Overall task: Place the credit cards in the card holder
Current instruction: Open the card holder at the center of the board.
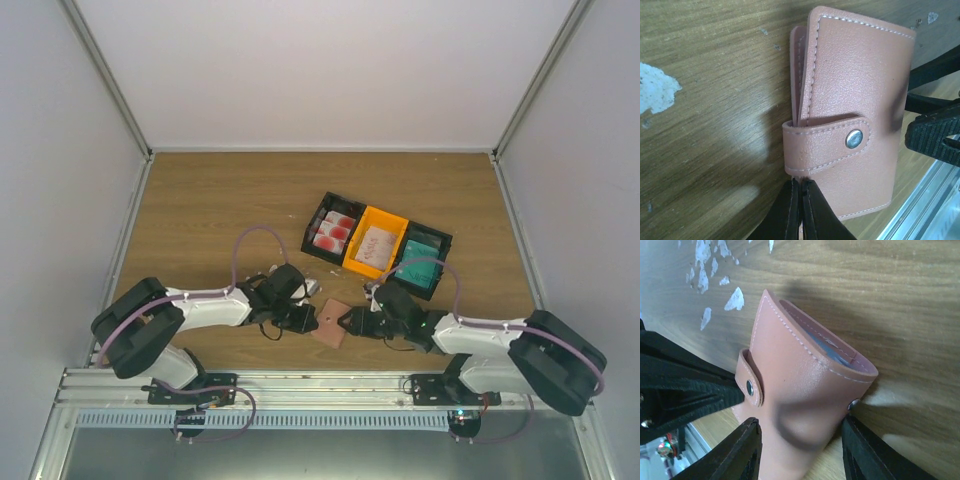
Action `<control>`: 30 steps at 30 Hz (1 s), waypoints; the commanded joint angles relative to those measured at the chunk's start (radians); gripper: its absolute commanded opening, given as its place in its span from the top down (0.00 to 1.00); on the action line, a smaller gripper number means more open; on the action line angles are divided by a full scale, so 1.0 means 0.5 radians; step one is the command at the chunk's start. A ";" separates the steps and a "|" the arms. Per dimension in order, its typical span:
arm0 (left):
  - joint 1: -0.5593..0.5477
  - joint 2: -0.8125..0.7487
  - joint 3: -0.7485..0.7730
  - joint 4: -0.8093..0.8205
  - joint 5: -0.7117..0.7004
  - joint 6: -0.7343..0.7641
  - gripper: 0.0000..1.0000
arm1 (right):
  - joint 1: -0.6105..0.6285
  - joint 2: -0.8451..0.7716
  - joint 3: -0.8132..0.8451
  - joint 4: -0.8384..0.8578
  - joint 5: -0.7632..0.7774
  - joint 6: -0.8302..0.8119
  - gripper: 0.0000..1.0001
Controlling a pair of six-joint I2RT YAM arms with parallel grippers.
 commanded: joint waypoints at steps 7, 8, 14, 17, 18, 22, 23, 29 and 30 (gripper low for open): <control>-0.015 0.096 0.015 -0.129 -0.043 0.087 0.97 | -0.040 0.264 -0.114 0.816 -0.370 0.106 0.55; -0.015 0.092 0.007 -0.120 -0.045 0.083 0.97 | -0.040 0.264 -0.116 0.850 -0.373 0.104 0.55; -0.015 0.078 -0.019 -0.085 -0.037 0.074 0.97 | -0.040 0.266 -0.137 1.028 -0.409 0.101 0.53; -0.015 0.075 -0.027 -0.083 -0.041 0.070 0.97 | -0.040 0.282 -0.135 0.978 -0.402 0.128 0.40; -0.015 0.073 -0.026 -0.083 -0.047 0.069 0.97 | -0.040 0.275 -0.120 0.886 -0.348 0.137 0.38; -0.015 0.057 -0.044 -0.077 -0.056 0.046 0.98 | -0.040 0.191 -0.049 0.450 -0.119 0.159 0.37; -0.015 0.052 -0.046 -0.079 -0.062 0.041 0.98 | -0.040 0.169 -0.024 0.351 -0.076 0.161 0.37; 0.047 0.018 -0.092 -0.093 -0.110 0.048 1.00 | -0.040 0.213 0.066 0.053 0.014 0.227 0.38; 0.074 0.008 -0.108 -0.090 -0.112 0.056 1.00 | -0.040 0.227 0.063 0.037 0.042 0.239 0.38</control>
